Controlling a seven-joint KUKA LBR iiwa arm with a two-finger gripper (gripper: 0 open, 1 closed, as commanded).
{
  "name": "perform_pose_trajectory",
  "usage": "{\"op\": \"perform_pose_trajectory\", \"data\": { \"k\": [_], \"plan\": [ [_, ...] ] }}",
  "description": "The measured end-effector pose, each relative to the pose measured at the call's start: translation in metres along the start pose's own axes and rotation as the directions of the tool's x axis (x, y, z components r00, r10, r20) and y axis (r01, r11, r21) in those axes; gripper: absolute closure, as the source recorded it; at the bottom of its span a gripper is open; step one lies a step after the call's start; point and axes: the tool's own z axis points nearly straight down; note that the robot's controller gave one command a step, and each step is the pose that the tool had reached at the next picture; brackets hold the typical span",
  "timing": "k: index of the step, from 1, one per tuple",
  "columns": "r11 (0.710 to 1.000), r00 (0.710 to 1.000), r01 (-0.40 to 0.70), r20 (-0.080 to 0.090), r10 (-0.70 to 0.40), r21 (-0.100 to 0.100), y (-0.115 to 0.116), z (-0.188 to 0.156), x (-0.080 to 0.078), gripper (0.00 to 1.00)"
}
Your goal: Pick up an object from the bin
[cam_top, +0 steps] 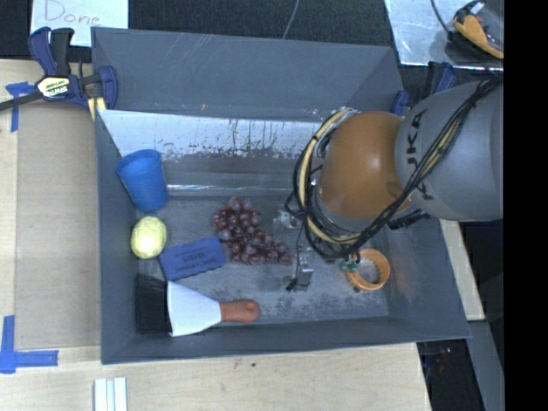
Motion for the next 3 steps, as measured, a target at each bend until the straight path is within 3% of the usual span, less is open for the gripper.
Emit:
{"op": "perform_pose_trajectory", "data": {
  "k": [1,2,3],
  "plan": [
    [0.999,0.999,0.035,0.005,-0.035,0.003,-0.007,-0.004,0.000,0.00],
    [0.991,0.991,0.133,0.005,-0.133,0.004,-0.038,-0.025,0.021,0.00],
    [0.972,0.972,0.236,0.009,-0.236,0.005,-0.001,0.016,-0.004,0.00]
  ]
}}
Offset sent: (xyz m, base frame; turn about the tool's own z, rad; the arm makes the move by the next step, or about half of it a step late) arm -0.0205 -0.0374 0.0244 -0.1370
